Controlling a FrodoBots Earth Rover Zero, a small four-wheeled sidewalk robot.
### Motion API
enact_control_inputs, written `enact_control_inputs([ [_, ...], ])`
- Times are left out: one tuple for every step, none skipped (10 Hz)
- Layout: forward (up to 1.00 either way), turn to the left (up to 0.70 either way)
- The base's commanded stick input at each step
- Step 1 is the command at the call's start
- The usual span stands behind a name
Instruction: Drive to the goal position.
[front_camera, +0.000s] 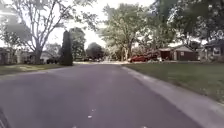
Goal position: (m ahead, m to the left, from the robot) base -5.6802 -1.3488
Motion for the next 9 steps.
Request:
enact_control_inputs([
  [0.85, 0.0],
  [0.85, 0.0],
  [0.42, 0.0],
  [0.0, 0.0],
  [0.0, 0.0],
  [0.0, 0.0],
  [0.0, 0.0],
  [0.0, 0.0],
  [0.0, 0.0],
])
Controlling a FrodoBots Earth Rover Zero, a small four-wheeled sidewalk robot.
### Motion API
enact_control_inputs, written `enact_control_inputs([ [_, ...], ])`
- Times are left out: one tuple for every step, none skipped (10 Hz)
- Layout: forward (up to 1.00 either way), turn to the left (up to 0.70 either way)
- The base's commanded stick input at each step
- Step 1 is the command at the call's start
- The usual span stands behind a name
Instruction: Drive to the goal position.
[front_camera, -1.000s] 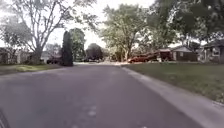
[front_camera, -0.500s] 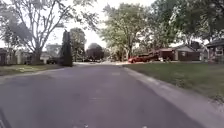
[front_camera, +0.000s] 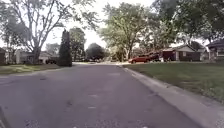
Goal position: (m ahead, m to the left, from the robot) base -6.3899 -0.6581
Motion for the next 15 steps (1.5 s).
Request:
enact_control_inputs([
  [0.0, 0.0],
  [0.0, 0.0],
  [0.0, 0.0],
  [0.85, 0.0],
  [0.85, 0.0],
  [0.85, 0.0],
  [0.85, 0.0],
  [0.85, 0.0],
  [0.85, 0.0],
  [0.85, 0.0],
  [0.85, 0.0],
  [0.85, 0.0],
  [0.85, 0.0],
  [0.85, 0.0],
  [0.85, 0.0],
])
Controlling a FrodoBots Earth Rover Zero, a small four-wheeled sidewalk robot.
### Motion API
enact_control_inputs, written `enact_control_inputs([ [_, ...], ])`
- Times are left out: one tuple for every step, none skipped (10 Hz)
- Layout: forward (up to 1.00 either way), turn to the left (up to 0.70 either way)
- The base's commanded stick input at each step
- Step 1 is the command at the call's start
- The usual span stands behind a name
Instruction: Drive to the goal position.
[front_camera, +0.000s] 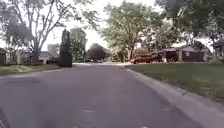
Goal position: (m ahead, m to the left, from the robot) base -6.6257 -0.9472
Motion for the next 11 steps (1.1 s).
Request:
enact_control_inputs([
  [0.85, 0.0],
  [0.85, 0.0],
  [0.85, 0.0],
  [0.85, -0.32],
  [0.85, -0.33],
  [0.85, -0.3],
  [0.85, 0.0],
  [0.85, 0.0],
  [0.85, 0.0],
  [0.85, 0.0],
  [0.85, 0.0],
])
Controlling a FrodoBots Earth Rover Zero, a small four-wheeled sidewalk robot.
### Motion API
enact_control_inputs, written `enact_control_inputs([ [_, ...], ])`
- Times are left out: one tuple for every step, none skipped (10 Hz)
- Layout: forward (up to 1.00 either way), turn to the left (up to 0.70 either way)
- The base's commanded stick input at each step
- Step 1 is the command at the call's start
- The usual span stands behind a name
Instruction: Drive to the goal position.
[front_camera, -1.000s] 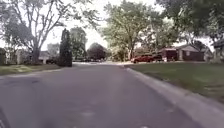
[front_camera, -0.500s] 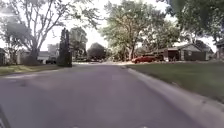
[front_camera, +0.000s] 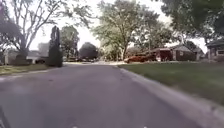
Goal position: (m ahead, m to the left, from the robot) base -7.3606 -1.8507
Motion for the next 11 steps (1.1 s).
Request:
enact_control_inputs([
  [0.85, 0.0],
  [0.85, 0.0],
  [0.85, 0.0],
  [0.85, 0.0],
  [0.85, 0.0],
  [0.85, 0.0],
  [0.85, 0.0],
  [0.85, 0.0],
  [0.85, 0.0],
  [0.85, 0.0],
  [0.85, 0.0],
])
